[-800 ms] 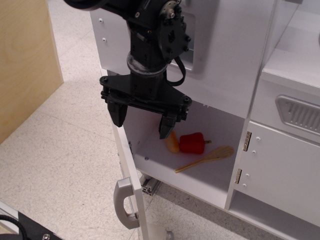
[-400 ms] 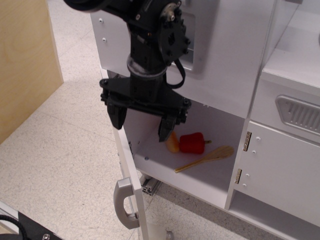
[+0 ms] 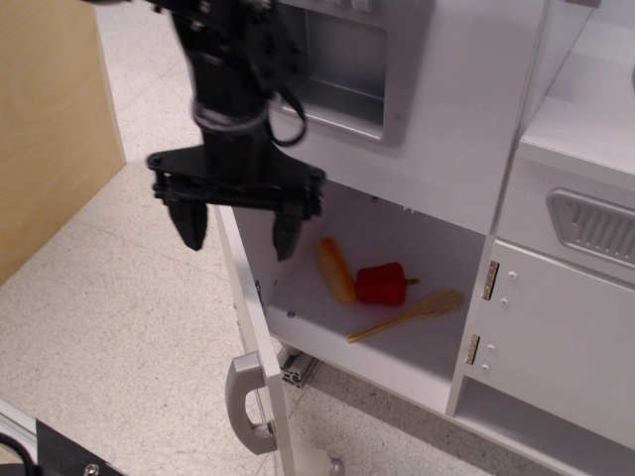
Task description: Close low fridge
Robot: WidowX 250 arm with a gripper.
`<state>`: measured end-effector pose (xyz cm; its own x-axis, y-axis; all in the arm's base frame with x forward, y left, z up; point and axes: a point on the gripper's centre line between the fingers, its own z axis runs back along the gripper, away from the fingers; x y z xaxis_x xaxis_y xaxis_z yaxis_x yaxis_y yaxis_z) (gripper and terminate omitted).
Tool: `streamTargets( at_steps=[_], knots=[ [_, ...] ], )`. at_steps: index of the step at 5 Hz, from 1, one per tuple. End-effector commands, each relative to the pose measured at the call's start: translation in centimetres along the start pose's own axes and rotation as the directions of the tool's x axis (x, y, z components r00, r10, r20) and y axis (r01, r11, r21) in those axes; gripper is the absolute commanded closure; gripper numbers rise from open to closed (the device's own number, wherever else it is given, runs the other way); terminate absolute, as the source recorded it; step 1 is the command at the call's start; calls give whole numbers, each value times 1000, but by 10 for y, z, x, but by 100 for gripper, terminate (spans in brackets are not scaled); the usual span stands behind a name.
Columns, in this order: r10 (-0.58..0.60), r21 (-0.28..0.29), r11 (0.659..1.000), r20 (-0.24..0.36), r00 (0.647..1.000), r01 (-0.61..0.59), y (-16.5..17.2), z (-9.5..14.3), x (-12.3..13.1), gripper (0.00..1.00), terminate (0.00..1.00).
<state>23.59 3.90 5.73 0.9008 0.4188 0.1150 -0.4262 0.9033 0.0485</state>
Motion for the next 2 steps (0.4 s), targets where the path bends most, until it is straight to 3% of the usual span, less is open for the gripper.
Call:
streamTargets(
  at_steps=[1, 2],
  knots=[
    [123, -50, 992, 75, 990, -119, 8, -14, 11, 0, 0],
    [139, -63, 989, 96, 986, -133, 28, -11, 12, 0, 0]
  ],
)
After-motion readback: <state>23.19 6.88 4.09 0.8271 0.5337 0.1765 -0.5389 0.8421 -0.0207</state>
